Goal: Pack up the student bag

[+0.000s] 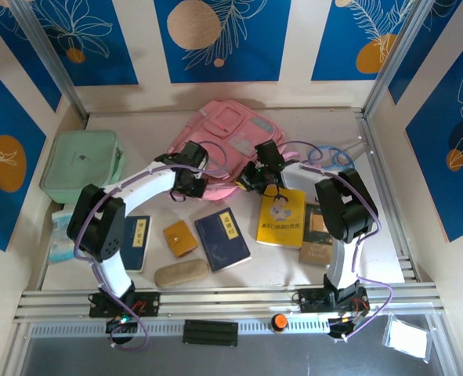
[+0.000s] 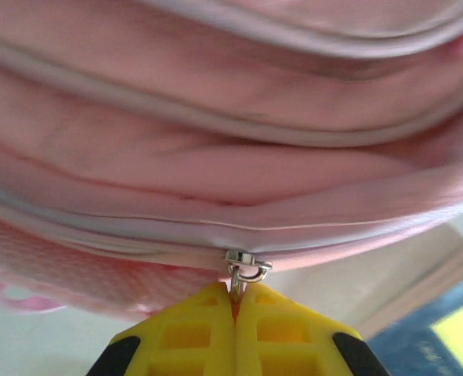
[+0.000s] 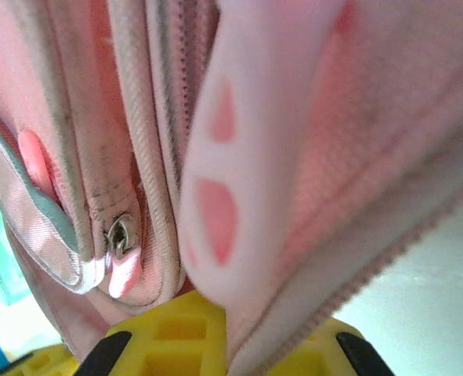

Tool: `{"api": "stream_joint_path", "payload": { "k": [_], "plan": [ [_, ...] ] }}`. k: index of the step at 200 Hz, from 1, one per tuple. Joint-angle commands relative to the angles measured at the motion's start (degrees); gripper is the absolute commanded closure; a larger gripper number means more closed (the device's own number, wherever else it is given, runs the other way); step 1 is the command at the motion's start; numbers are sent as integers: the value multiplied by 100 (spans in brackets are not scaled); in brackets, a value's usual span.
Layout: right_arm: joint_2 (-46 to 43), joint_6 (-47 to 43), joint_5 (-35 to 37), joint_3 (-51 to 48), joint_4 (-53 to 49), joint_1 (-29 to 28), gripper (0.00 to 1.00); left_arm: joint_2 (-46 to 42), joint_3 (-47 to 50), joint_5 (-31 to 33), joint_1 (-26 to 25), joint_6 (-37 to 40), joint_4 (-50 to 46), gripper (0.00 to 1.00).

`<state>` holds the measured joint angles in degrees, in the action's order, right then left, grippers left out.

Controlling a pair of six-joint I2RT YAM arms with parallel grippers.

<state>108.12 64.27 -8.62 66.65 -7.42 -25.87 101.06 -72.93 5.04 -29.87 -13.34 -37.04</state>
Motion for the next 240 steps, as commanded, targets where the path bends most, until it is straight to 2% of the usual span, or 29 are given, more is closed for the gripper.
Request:
{"api": "stream_joint_path", "payload": {
  "k": [1,26,85,114,138,167,195,204,240],
  "plan": [
    [-347,-522,493,6,-347,81,98,-215,-142,559,323,169,-590,100],
    [-375,-969,428,129,-382,116,98,-270,-161,495,473,223,-801,100],
    [132,-2148,-729,1069,-559,205,98,-1135,920,-451,324,258,-405,100],
    [281,-2466,-500,1443,-778,293,98,-1122,936,-878,112,123,-143,100],
    [347,-2325,-290,1502,-851,678,98,-855,777,-1296,-89,-124,212,100],
    [174,-2213,-275,1401,-1084,1038,83,-349,304,-1539,-350,-324,389,100],
    [-458,-2098,-116,909,-1359,1024,54,74,-263,-1563,-554,-309,322,100],
    [-666,-1917,-80,659,-1401,1012,47,198,-432,-1597,-592,-311,313,100],
    [-1189,-853,-439,-273,-1097,979,39,540,-877,-1720,-711,-353,347,100]
  ]
}}
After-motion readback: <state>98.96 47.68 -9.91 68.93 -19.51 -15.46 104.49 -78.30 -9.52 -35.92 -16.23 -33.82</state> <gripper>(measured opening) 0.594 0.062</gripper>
